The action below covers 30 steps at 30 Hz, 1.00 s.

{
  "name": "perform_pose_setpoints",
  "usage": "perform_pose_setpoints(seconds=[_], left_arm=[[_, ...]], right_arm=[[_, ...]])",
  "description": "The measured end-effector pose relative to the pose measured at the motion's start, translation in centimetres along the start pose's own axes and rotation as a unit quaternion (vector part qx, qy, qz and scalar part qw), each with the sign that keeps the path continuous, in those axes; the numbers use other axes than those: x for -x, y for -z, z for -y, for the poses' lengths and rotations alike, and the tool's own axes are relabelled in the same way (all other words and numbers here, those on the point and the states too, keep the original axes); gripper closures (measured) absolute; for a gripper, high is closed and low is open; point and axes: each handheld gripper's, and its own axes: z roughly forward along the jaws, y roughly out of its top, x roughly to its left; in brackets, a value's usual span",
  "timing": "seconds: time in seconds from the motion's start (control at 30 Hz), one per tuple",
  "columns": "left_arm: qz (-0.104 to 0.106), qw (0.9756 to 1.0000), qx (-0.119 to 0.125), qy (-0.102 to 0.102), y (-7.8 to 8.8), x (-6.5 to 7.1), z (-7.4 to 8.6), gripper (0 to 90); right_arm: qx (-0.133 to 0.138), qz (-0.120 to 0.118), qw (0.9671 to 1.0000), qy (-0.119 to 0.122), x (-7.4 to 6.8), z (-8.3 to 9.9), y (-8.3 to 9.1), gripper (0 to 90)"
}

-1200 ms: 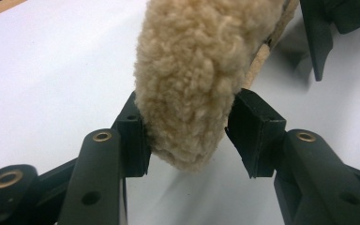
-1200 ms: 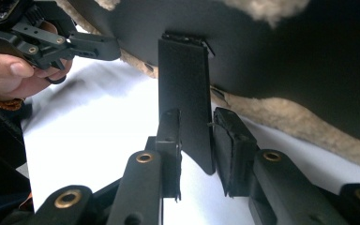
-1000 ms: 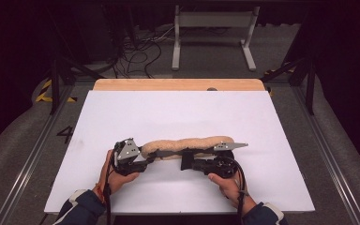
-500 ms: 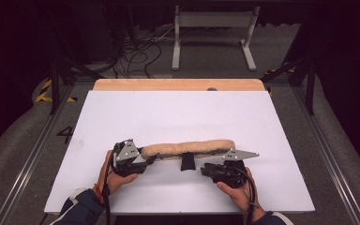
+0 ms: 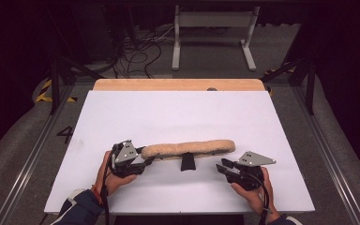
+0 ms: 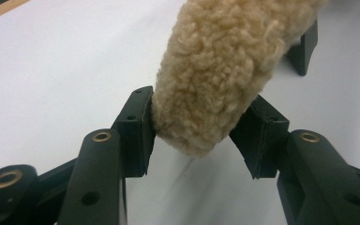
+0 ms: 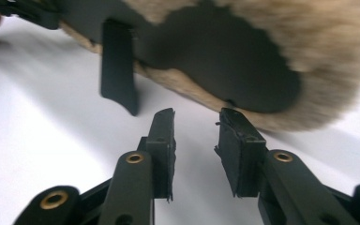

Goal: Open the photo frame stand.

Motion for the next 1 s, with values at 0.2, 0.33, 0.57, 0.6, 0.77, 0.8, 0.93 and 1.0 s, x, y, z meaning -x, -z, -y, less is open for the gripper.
perform_pose_setpoints(seconds=[0.2, 0.33, 0.57, 0.6, 0.77, 0.8, 0.93, 1.0], left_arm=[[0.002, 0.9999, 0.002, -0.01, 0.5, 0.0, 0.1, 49.6], [0.001, 0.9999, 0.004, -0.016, 1.0, 0.0, 0.2, 47.5], [-0.003, 0.9999, 0.007, -0.015, 1.8, -0.3, 0.3, 37.5], [-0.003, 0.9998, 0.007, -0.018, 1.9, -0.3, 0.3, 34.5], [0.001, 0.9998, 0.011, -0.019, 1.9, -0.2, 0.2, 29.4], [0.002, 0.9998, 0.01, -0.019, 1.9, -0.2, 0.3, 28.6], [-0.002, 0.9998, 0.013, -0.013, 2.2, -0.2, 0.4, 24.0], [-0.001, 0.9998, 0.018, -0.008, 2.4, -0.1, 0.4, 22.4]], right_arm=[[0.002, 0.041, 0.9991, 0.004, 1.1, 0.3, 0.9, 59.4], [0.009, 0.063, 0.998, -0.004, 2.0, 0.5, 1.7, 55.2], [0.031, 0.076, 0.9965, -0.014, 2.8, 0.2, 2.2, 49.7], [0.031, 0.077, 0.9964, -0.014, 2.9, 0.3, 2.2, 49.7], [0.042, 0.077, 0.996, -0.017, 3.1, 0.2, 2.3, 50.8], [0.046, 0.078, 0.9958, -0.018, 3.2, 0.2, 2.3, 51.0], [0.058, 0.071, 0.9957, -0.015, 3.3, 0.0, 2.4, 57.2], [0.059, 0.07, 0.9958, -0.009, 3.2, -0.1, 2.4, 60.9]])
